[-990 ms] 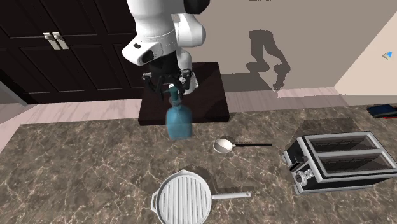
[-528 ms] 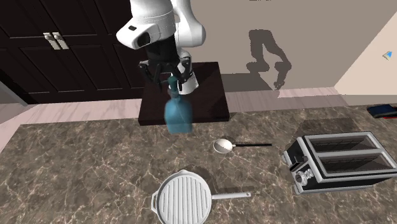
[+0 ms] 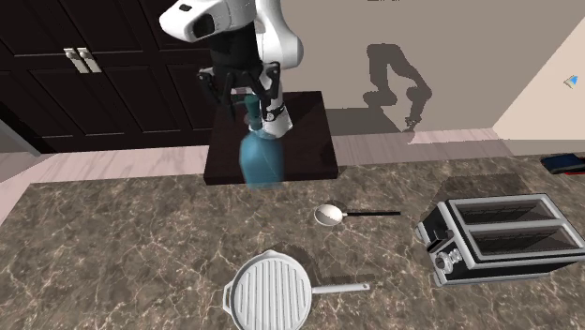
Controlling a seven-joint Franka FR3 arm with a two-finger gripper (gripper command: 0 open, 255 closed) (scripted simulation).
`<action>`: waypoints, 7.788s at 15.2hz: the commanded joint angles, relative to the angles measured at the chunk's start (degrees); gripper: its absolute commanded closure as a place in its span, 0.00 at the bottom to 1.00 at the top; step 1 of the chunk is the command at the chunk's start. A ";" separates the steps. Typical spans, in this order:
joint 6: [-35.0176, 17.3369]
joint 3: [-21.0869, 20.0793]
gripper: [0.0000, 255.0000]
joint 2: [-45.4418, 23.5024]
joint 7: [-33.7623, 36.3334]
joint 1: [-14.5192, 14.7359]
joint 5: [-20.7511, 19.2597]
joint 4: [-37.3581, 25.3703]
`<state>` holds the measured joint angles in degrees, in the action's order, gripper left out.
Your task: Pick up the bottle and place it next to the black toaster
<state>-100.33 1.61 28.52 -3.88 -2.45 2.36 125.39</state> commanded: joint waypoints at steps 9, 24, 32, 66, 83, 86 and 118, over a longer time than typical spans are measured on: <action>2.42 -6.40 1.00 1.09 8.37 2.84 2.59 -1.81; 1.04 -23.33 1.00 -5.37 29.88 8.79 7.02 -8.92; 0.49 -33.06 1.00 -15.05 42.79 10.89 4.60 -18.61; -15.24 -43.00 1.00 -35.06 62.37 17.00 -8.71 -19.05; -26.99 -41.91 1.00 -40.41 65.95 18.16 -13.74 -11.13; -28.93 -41.49 1.00 -41.72 66.85 18.53 -15.03 -10.14; -29.93 -41.62 0.00 -41.50 67.02 18.36 -15.05 -8.94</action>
<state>-130.36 -40.00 -13.00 63.16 15.91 -12.73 116.52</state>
